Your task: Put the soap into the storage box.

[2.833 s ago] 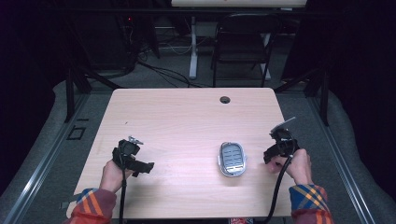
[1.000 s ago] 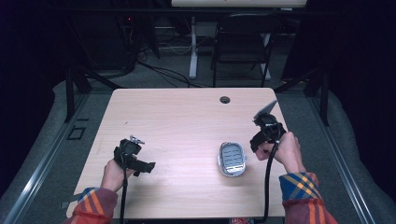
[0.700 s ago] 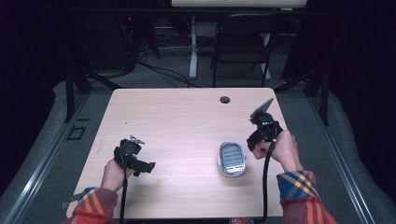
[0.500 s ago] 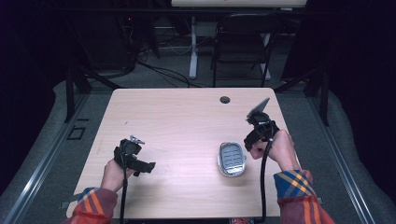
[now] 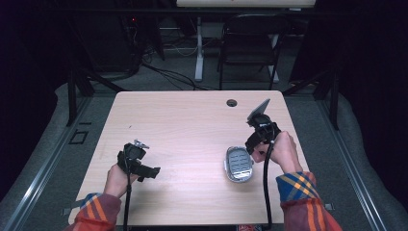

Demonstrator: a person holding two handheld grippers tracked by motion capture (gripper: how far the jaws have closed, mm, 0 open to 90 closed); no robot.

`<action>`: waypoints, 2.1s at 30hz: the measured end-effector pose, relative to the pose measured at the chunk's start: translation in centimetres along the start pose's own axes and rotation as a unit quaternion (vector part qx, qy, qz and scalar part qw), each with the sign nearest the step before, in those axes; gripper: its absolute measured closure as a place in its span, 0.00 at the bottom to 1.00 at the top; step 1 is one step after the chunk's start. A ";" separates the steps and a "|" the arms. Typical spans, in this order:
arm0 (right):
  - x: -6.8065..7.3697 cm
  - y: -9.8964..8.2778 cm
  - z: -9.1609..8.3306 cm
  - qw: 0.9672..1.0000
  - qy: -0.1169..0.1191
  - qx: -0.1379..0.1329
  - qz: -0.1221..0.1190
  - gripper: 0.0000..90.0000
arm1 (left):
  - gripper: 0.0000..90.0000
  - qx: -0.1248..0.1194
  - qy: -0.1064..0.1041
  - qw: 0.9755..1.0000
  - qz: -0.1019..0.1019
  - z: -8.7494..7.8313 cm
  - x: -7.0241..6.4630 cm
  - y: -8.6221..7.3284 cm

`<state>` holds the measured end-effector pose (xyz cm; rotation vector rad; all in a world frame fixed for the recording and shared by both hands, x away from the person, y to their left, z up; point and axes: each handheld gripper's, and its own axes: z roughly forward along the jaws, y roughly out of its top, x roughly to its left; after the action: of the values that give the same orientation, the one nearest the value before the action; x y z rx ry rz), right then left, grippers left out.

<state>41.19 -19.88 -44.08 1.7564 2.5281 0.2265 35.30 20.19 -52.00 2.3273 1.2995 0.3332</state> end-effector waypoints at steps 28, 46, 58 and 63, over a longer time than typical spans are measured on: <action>2.1 1.3 3.3 0.999 0.005 0.038 -0.004 0.41 | 0.00 -0.001 0.000 1.000 0.001 0.0 0.1 0.0; 3.2 1.5 5.0 0.999 0.011 0.042 0.027 0.41 | 0.00 0.003 0.000 1.000 0.006 0.1 -0.2 0.0; 2.5 1.0 4.8 0.998 0.028 0.039 0.049 0.42 | 0.00 0.006 -0.001 1.000 0.010 0.2 -0.3 0.1; 2.0 0.4 3.7 0.998 0.035 0.016 0.050 0.42 | 0.00 0.006 -0.001 1.000 0.012 0.2 -0.4 0.1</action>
<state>41.37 -17.52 -47.61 1.9244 2.5069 0.2575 35.25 19.78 -52.14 2.3544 1.2776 0.3301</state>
